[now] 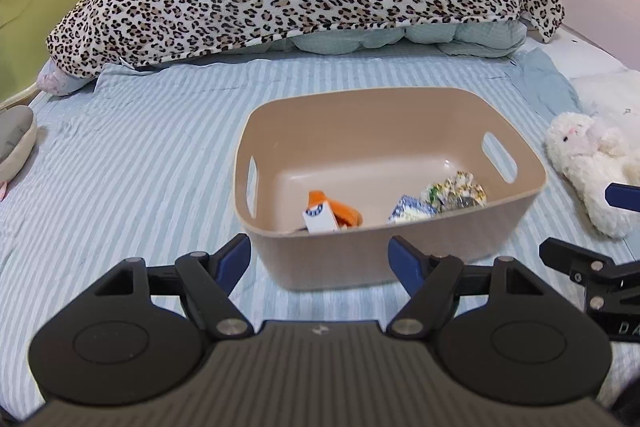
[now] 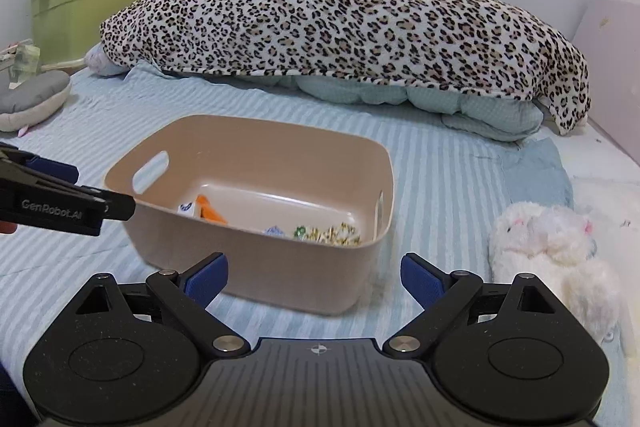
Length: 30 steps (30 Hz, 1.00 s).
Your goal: Organize objects
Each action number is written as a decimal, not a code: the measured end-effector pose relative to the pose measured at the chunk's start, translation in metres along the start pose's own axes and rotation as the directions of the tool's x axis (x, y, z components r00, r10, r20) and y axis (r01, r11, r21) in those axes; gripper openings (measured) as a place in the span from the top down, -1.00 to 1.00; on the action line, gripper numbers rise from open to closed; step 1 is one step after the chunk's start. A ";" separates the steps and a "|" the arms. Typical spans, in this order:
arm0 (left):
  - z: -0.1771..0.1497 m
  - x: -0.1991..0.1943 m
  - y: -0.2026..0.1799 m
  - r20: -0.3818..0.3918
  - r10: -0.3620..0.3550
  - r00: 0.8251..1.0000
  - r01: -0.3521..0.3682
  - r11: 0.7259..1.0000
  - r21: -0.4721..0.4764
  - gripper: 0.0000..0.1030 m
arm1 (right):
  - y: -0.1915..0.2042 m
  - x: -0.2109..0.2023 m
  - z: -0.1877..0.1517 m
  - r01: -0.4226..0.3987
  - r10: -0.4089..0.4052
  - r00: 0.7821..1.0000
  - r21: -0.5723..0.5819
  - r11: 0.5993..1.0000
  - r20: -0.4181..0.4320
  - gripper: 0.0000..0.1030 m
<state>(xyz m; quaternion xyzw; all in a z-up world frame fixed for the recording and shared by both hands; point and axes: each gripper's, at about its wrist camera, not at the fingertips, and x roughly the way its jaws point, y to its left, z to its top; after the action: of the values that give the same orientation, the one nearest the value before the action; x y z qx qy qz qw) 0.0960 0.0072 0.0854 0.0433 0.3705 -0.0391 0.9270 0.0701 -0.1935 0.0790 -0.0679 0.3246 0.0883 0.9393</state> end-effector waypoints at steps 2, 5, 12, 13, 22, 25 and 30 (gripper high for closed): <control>-0.008 -0.006 0.002 -0.004 -0.009 1.000 0.009 1.000 0.003 -0.49 | -0.001 -0.005 -0.006 -0.004 0.004 1.000 0.016 1.000 -0.004 -0.84; -0.019 -0.014 0.004 -0.012 -0.014 1.000 0.014 1.000 0.001 -0.49 | 0.000 -0.013 -0.015 -0.008 0.008 1.000 0.025 1.000 -0.008 -0.84; -0.040 -0.024 0.010 -0.019 -0.020 1.000 0.019 0.999 -0.029 -0.49 | 0.001 -0.027 -0.029 -0.019 0.019 1.000 0.034 0.999 0.001 -0.84; -0.042 -0.025 0.010 -0.019 -0.020 1.000 0.020 0.999 -0.033 -0.48 | 0.001 -0.028 -0.031 -0.022 0.022 1.000 0.040 0.999 0.003 -0.84; -0.059 -0.035 0.007 -0.018 -0.042 0.999 0.041 0.997 -0.063 -0.48 | 0.007 -0.031 -0.048 -0.035 0.036 0.999 0.056 0.998 -0.019 -0.85; -0.065 -0.039 0.004 -0.015 -0.034 0.999 0.032 0.997 -0.068 -0.48 | 0.010 -0.034 -0.054 -0.024 0.025 1.000 0.049 0.998 -0.014 -0.85; -0.078 -0.038 0.002 -0.014 -0.026 1.000 0.025 0.997 -0.076 -0.48 | 0.011 -0.037 -0.061 -0.032 0.033 0.999 0.057 0.998 -0.013 -0.86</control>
<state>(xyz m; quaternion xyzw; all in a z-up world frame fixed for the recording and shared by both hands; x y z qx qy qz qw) 0.0155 0.0194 0.0560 0.0039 0.3793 -0.0365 0.9246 0.0031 -0.1981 0.0534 -0.0367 0.3344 0.0940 0.9370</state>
